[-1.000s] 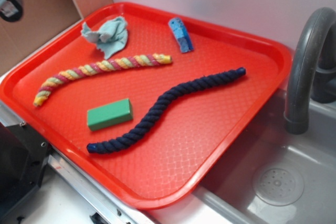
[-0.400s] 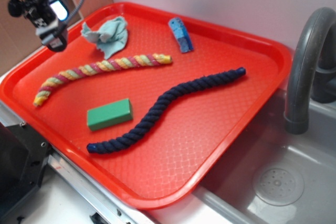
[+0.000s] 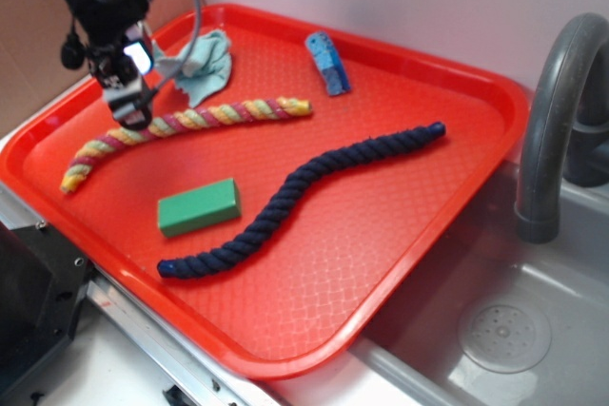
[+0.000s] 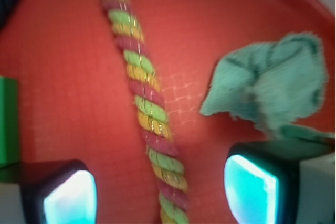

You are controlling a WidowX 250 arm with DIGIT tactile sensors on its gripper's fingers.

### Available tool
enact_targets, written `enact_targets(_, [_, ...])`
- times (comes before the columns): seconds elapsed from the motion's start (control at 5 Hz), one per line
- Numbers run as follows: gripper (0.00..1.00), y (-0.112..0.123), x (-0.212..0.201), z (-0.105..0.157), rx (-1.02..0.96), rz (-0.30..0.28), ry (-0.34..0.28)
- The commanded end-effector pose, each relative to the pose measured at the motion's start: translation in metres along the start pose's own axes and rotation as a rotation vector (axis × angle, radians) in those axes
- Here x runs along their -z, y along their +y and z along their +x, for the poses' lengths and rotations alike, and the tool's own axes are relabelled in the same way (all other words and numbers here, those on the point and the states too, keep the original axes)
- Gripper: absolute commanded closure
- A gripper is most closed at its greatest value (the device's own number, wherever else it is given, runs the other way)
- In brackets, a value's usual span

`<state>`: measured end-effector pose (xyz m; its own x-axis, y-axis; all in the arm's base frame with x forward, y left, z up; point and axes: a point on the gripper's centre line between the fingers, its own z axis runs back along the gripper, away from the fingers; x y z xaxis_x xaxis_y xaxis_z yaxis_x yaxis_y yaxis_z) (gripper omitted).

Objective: Grab the multicolored rope.

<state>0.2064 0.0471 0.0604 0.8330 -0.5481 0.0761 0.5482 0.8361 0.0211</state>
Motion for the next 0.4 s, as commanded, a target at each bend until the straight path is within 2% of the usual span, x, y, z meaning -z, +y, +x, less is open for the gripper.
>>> enact_targets(0.0, [0.00,0.006,0.014,0.004,0.062,0.015,0.041])
enact_targets(0.2, [0.00,0.010,0.026,0.003,0.080,0.010,0.083])
